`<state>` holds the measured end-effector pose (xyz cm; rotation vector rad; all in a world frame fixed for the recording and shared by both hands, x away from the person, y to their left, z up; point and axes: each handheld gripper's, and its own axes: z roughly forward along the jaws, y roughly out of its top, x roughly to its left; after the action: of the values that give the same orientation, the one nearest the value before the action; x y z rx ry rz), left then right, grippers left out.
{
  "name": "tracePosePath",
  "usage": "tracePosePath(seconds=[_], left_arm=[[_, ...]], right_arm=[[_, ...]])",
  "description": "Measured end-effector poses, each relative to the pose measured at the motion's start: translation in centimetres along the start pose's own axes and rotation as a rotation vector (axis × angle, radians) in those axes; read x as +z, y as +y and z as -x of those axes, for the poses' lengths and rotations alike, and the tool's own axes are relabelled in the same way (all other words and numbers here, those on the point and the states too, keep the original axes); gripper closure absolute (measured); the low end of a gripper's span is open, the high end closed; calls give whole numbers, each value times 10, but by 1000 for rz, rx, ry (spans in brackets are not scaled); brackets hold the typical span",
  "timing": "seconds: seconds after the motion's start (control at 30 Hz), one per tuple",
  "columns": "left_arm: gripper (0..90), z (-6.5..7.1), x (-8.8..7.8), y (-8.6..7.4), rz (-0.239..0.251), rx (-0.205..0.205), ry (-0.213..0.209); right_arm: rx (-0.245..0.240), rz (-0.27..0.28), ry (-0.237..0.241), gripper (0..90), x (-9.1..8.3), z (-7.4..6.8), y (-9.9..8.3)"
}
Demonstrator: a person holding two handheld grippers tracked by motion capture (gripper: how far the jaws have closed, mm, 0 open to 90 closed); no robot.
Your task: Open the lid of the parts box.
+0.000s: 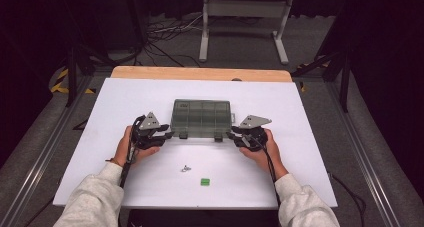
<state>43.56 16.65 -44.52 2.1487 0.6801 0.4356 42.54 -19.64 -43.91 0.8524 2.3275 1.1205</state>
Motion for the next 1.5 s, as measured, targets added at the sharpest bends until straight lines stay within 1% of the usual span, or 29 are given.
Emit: tracePosePath(seconds=[0.03, 0.07, 0.13, 0.17, 0.23, 0.3, 0.37, 0.43, 0.5, 0.53, 0.57, 0.6, 0.7, 0.77, 0.83, 0.9, 0.93, 0.97, 1.0, 1.07, 1.1, 1.13, 1.17, 1.23, 1.3, 1.33, 1.4, 1.47, 1.5], left_arm=[[638, 0, 0, 0, 0, 0, 0], [638, 1, -2, 0, 5, 10, 14], [711, 1, -5, 1, 15, 10, 18], [731, 1, -6, 1, 16, 21, 26], [750, 1, -8, 1, 19, 21, 37], [786, 3, -8, 2, 11, 43, 58], [805, 4, -7, 2, 14, 51, 63], [852, 5, -7, 3, 13, 65, 85], [868, 6, -6, 4, 14, 67, 89], [889, 6, -5, 4, 9, 74, 108], [897, 6, -5, 4, 9, 74, 108], [898, 5, -4, 5, 9, 71, 111], [898, 4, -3, 8, 20, 64, 120], [897, 4, -1, 10, 28, 71, 123], [893, 4, 0, 11, 29, 71, 130], [845, 4, 1, 12, 38, 57, 144], [831, 3, 1, 12, 39, 59, 144], [802, 3, 2, 13, 43, 56, 157], [751, 3, 3, 13, 43, 54, 166], [721, 2, 4, 15, 46, 53, 177], [690, 2, 4, 15, 46, 53, 177], [690, 3, 4, 16, 45, 55, 218], [661, 3, 5, 17, 47, 56, 230], [624, 3, 4, 20, 52, 69, 247], [634, 3, 3, 24, 60, 78, 247], [631, 3, 3, 24, 60, 78, 247], [631, 1, 1, 31, 77, 89, 247], [636, 0, -1, 36, 93, 91, 257], [655, -1, -2, 38, 105, 88, 251]], right_arm=[[0, 0, 0, 706, 0, 0, 0], [-2, -4, -7, 723, -1, 0, 0], [-11, -1, -14, 776, -4, -1, 1], [-17, 1, -15, 787, -4, -1, 1], [-20, 5, -20, 811, -6, -2, 2], [-24, 10, -28, 832, -7, -2, 3], [-33, 13, -41, 862, -8, -1, 3], [-40, 19, -56, 895, -8, -1, 4], [-41, 26, -63, 900, -8, -1, 5], [-45, 25, -67, 900, -8, -1, 5], [-45, 25, -67, 900, -8, -1, 5], [-61, 22, -82, 900, -5, -2, 6], [-59, 31, -92, 900, -5, -2, 6], [-54, 53, -102, 895, -6, -1, 8], [-55, 56, -104, 876, -6, 0, 9], [-55, 67, -113, 838, -5, 0, 10], [-56, 74, -117, 788, -5, 0, 11], [-56, 79, -131, 755, -5, 1, 11], [-57, 82, -140, 751, -5, 1, 12], [-67, 89, -160, 723, -4, 2, 12], [-73, 93, -167, 729, -4, 3, 12], [-73, 93, -167, 729, -4, 3, 12], [-85, 100, -166, 733, -4, 3, 13], [-111, 108, -188, 731, -4, 4, 14], [-134, 127, -213, 730, -4, 3, 17], [-134, 127, -213, 730, -4, 3, 17], [-158, 144, -225, 732, -7, 3, 21], [-146, 147, -220, 728, -9, 5, 26], [-147, 156, -219, 735, -10, 6, 29]])
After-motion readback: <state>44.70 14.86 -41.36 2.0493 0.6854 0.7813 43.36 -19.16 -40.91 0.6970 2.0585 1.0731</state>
